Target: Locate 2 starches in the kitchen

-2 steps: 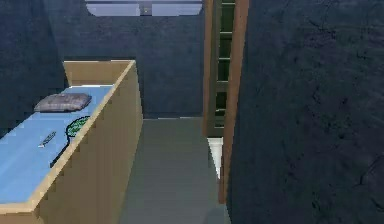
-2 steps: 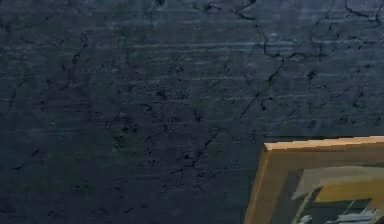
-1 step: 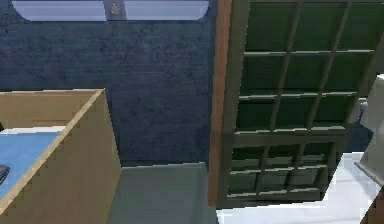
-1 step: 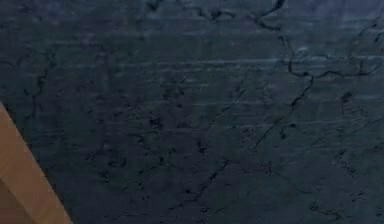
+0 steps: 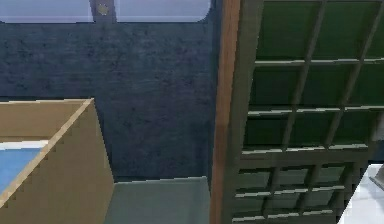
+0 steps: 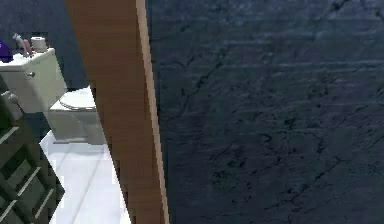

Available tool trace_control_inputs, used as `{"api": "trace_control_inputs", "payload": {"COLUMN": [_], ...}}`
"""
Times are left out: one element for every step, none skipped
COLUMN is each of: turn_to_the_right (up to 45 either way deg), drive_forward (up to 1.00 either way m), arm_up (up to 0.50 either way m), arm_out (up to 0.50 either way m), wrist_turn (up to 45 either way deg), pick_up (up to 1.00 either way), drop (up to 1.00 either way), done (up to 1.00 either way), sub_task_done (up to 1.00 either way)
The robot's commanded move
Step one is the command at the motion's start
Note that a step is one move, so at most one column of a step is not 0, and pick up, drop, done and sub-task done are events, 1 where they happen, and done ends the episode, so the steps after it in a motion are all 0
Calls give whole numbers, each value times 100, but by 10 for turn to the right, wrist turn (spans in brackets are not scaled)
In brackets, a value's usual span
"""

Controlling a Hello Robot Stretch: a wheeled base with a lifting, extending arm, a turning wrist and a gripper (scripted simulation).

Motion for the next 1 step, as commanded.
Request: {"api": "trace_control_inputs", "payload": {"turn_to_the_right": [-60], "drive_forward": [0], "arm_up": [0], "arm_out": [0], "wrist_turn": [0], "pick_up": [0], "drop": [0], "done": [0], "sub_task_done": [0]}}
